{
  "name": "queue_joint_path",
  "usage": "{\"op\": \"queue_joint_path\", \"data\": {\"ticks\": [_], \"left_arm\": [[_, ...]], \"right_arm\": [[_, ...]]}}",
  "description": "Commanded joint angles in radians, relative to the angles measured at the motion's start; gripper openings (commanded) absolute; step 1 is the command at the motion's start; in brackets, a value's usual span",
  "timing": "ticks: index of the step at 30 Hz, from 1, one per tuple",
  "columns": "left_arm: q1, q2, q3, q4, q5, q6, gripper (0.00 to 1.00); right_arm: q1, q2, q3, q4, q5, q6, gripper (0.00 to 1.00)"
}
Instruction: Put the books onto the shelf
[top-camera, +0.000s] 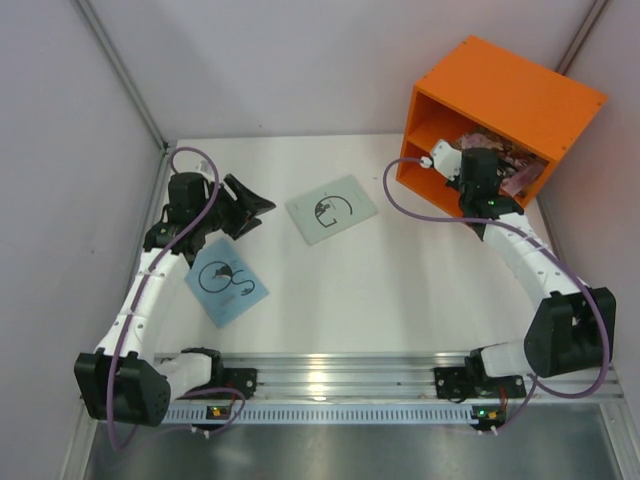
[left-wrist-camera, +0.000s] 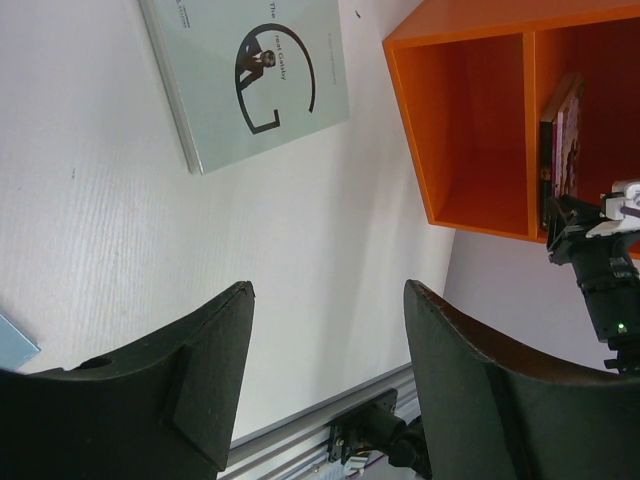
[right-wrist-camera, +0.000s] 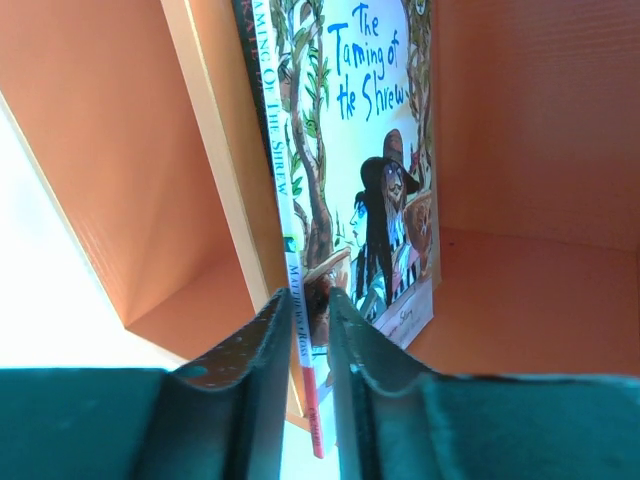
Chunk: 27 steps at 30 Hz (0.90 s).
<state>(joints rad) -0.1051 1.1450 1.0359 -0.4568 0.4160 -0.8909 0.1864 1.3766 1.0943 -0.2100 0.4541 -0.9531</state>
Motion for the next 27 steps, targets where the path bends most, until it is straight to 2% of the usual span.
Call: {"op": "queue_joint_path", "data": {"ticks": [1, 5, 13, 20, 27], "left_arm": [[0.005, -0.033, 0.006, 0.018, 0.017, 0.007, 0.67], [0.005, -0.041, -0.005, 0.020, 0.020, 0.003, 0.67], [0.005, -0.050, 0.001, 0.015, 0.020, 0.004, 0.66], [0.005, -0.051, 0.003, 0.009, 0.015, 0.012, 0.67], [0.005, -0.041, 0.024, 0.001, 0.015, 0.017, 0.66]], "right_arm": [[-0.015, -0.019, 0.021, 0.050, 0.030, 0.004, 0.20], [-0.018, -0.016, 0.016, 0.066, 0.052, -0.001, 0.17], [-0.044, -0.011, 0.016, 0.081, 0.060, 0.016, 0.18], [-0.045, 0.009, 0.081, 0.023, 0.064, 0.077, 0.29], [-0.034, -0.005, 0.108, -0.028, 0.008, 0.114, 0.33]]}}
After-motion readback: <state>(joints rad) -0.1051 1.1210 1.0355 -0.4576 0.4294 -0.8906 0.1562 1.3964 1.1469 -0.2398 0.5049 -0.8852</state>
